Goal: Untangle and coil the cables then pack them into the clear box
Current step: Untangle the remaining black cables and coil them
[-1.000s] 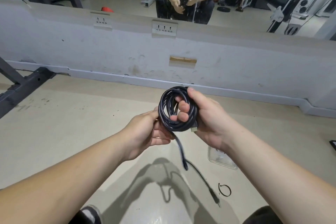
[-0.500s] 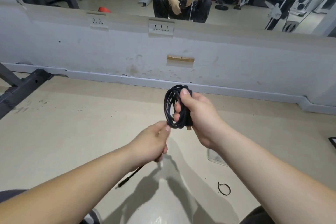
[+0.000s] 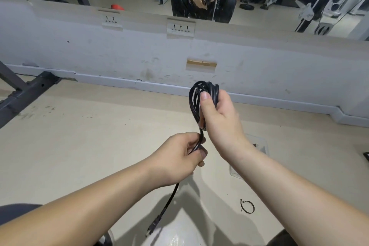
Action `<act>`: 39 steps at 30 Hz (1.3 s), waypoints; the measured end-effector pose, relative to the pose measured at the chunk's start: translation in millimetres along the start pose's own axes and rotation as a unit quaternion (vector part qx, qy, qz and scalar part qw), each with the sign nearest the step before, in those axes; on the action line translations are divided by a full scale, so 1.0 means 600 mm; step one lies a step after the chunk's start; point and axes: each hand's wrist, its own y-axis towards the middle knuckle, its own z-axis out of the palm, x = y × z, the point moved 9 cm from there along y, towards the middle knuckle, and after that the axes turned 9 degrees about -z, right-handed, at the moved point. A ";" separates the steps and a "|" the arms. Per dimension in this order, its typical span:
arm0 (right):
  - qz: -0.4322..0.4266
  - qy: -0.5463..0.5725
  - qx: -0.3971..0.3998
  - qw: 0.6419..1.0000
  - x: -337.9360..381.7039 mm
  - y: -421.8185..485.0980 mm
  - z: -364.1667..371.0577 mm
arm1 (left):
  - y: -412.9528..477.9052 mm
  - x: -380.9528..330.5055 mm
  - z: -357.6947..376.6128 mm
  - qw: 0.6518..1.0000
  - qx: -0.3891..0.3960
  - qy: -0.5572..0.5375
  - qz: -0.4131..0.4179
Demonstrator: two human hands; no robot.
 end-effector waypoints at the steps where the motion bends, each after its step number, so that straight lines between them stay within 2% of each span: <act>1: -0.020 -0.011 -0.005 1.000 0.008 -0.002 0.001 | -0.002 -0.004 0.002 1.000 0.008 -0.016 0.010; 5: -0.034 -0.011 -0.052 0.998 0.015 -0.002 -0.017 | -0.007 -0.001 0.026 0.995 0.076 -0.066 -0.006; 9: -0.059 -0.052 -0.046 0.996 0.011 0.005 -0.032 | -0.003 0.012 0.027 0.996 0.057 0.071 -0.001; 13: -0.124 -0.219 0.025 0.968 0.007 0.008 -0.025 | -0.001 -0.030 -0.010 0.993 -0.013 0.070 0.095; 16: -0.114 -0.245 0.096 0.958 -0.004 0.006 -0.005 | -0.010 -0.063 -0.059 0.958 -0.129 0.182 0.182; 20: -0.052 -0.197 0.187 0.961 -0.023 -0.001 0.013 | -0.012 -0.055 -0.132 0.923 -0.263 0.250 0.128; 22: -0.026 -0.159 0.229 0.960 -0.029 -0.009 0.025 | -0.006 -0.049 -0.154 0.893 -0.288 0.333 0.091; 24: -0.003 -0.101 0.279 0.955 -0.030 -0.022 0.041 | -0.001 -0.040 -0.168 0.884 -0.281 0.366 0.073; 26: 0.023 -0.060 0.335 0.940 -0.033 -0.037 0.055 | 0.003 -0.035 -0.166 0.894 -0.246 0.361 0.096; 29: 0.044 -0.078 0.388 0.917 -0.039 -0.053 0.058 | 0.004 -0.038 -0.154 0.909 -0.184 0.345 0.146; 31: 0.053 -0.080 0.384 0.918 -0.040 -0.053 0.049 | 0.009 -0.029 -0.160 0.912 -0.172 0.342 0.149; 33: 0.078 -0.029 0.364 0.928 -0.041 -0.052 0.039 | 0.020 -0.006 -0.166 0.906 -0.165 0.378 0.099; 35: 0.123 0.049 0.349 0.928 -0.046 -0.054 0.038 | 0.027 0.016 -0.162 0.895 -0.162 0.412 0.049; 39: 0.223 0.236 0.274 0.905 -0.055 -0.054 0.045 | 0.024 0.020 -0.124 0.881 -0.201 0.427 0.023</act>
